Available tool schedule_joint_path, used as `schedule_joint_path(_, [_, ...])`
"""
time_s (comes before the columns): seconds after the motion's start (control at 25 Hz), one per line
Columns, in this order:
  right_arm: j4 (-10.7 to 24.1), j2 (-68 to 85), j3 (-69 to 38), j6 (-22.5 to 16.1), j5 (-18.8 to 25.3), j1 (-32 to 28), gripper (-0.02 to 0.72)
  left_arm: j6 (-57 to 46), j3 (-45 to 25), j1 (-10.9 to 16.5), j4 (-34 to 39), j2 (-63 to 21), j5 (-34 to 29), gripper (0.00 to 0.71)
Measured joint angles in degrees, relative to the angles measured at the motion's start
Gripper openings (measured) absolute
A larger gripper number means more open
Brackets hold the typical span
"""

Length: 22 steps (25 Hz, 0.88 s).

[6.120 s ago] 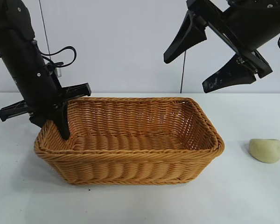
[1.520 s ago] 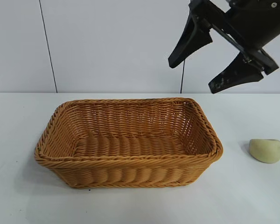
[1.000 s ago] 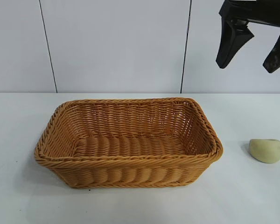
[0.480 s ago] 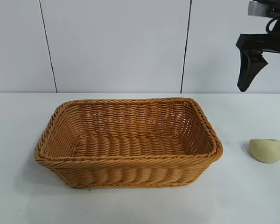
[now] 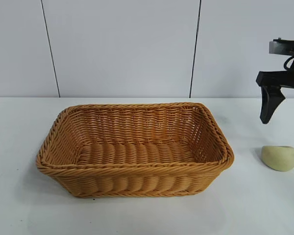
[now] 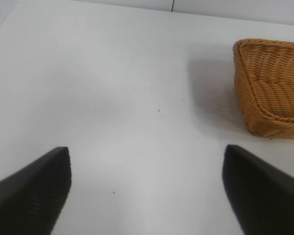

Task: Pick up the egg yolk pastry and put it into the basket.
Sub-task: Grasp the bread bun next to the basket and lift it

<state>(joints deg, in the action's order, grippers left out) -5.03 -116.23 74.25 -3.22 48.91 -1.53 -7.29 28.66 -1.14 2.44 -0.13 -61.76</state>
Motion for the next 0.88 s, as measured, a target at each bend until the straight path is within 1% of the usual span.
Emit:
schedule_joint_path(0.16, [0.06, -2.36, 0.18, -0.77, -1.48, 0.0, 0.646, 0.0, 0.0, 0.0, 0.0, 0.0, 0.0, 0.609])
schedule_joint_path(0.36, [0.06, -4.1, 0.18, -0.77, -2.99, 0.0, 0.645, 0.0, 0.0, 0.0, 0.0, 0.0, 0.0, 0.609])
schedule_joint_path(0.44, [0.06, -4.64, 0.18, -0.77, -2.99, 0.0, 0.632, 0.0, 0.0, 0.0, 0.0, 0.0, 0.0, 0.609])
schedule_joint_path(0.52, [0.06, -4.85, 0.18, -0.82, -2.99, 0.0, 0.601, 0.0, 0.0, 0.0, 0.0, 0.0, 0.0, 0.609])
schedule_joint_path(0.56, [0.06, -4.93, 0.18, -0.82, -2.99, 0.0, 0.578, 0.0, 0.0, 0.0, 0.0, 0.0, 0.0, 0.609])
schedule_joint_path(0.6, [0.06, -4.93, 0.18, -0.82, -2.88, 0.0, 0.536, 0.0, 0.0, 0.0, 0.0, 0.0, 0.0, 0.609])
schedule_joint_path(0.76, [0.06, -4.93, 0.33, -0.82, -1.98, 0.0, 0.285, 0.0, 0.0, 0.0, 0.0, 0.0, 0.0, 0.609])
schedule_joint_path(0.8, [0.06, -4.93, 0.38, -0.82, -1.83, 0.0, 0.232, 0.0, 0.0, 0.0, 0.0, 0.0, 0.0, 0.609])
schedule_joint_path(0.88, [0.01, -4.74, 0.38, -0.82, -1.55, 0.0, 0.18, 0.0, 0.0, 0.0, 0.0, 0.0, 0.0, 0.609])
